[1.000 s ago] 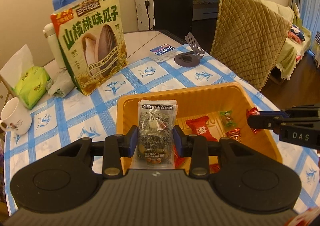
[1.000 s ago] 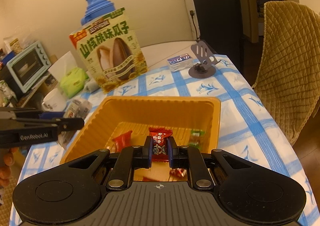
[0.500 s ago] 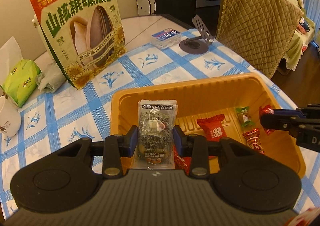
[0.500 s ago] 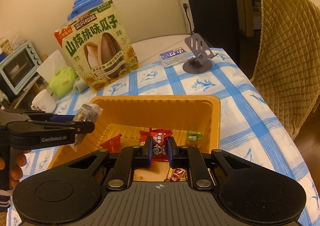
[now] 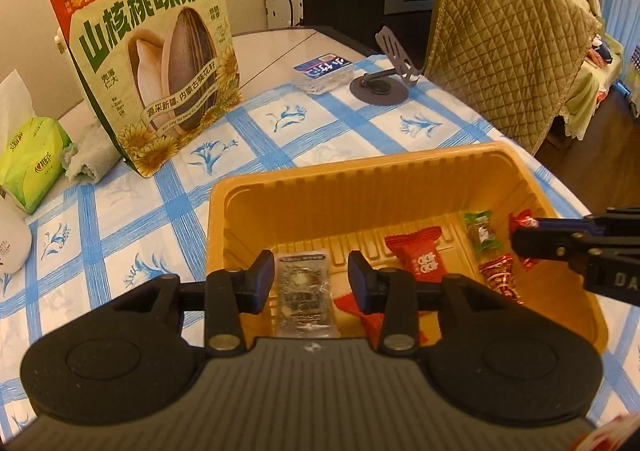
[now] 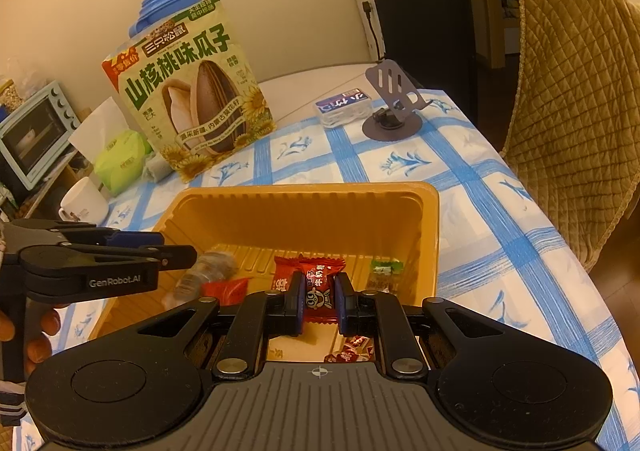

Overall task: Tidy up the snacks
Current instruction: 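Carry both snacks over the orange tray and open both tools to release them, then move both tools back from the tray toward the remaining snacks, then grasp the green-edged clear packet with the left tool while the right tool grasps the yellow-green cake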

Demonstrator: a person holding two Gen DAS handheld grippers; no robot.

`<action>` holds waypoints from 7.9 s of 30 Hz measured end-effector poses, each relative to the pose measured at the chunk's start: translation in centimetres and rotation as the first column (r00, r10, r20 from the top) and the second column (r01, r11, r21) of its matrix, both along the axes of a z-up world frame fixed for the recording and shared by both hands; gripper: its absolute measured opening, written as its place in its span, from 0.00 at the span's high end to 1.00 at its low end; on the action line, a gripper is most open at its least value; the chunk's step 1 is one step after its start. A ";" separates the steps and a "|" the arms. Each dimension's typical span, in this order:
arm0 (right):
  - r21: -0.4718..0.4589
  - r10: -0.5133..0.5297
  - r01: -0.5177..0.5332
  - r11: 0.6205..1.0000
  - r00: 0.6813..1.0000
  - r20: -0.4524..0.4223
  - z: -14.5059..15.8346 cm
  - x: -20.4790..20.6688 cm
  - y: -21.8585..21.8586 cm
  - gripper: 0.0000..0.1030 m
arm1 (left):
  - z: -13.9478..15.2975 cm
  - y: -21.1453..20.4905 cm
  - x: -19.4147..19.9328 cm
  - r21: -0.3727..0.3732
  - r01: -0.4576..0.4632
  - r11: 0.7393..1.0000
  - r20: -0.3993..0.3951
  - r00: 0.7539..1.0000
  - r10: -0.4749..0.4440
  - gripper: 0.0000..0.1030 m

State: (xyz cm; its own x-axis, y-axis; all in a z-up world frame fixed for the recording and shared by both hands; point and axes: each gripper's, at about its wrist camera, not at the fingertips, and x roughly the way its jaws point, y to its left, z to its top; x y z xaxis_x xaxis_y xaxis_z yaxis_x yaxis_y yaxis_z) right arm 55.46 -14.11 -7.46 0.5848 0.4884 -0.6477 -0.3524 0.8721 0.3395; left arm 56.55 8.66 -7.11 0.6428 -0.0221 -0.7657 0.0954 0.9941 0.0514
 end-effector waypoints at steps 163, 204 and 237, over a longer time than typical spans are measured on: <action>-0.143 0.063 -0.094 0.985 0.977 -0.202 -3.9 -25.8 -5.5 0.20 | -4.9 -7.1 -28.6 0.051 0.091 0.995 -0.121 0.989 -0.085 0.51; -0.219 0.450 -0.436 0.873 0.893 0.017 -4.7 -19.0 2.9 0.39 | -2.9 0.6 -28.7 -0.109 -0.181 0.977 -0.109 0.980 0.169 0.79; -0.219 0.527 -0.509 0.832 0.849 0.028 -2.4 -16.4 5.0 0.72 | -0.9 0.3 -26.6 -0.104 -0.185 0.977 -0.064 0.982 0.179 0.81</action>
State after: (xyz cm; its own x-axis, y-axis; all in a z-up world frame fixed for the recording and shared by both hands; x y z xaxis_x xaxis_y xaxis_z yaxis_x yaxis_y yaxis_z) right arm 39.07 -9.15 -9.86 0.3383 0.6033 -0.7222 -0.7906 0.5985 0.1297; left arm 29.92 8.94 -8.03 0.6017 0.0060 -0.7987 -0.0882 0.9944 -0.0589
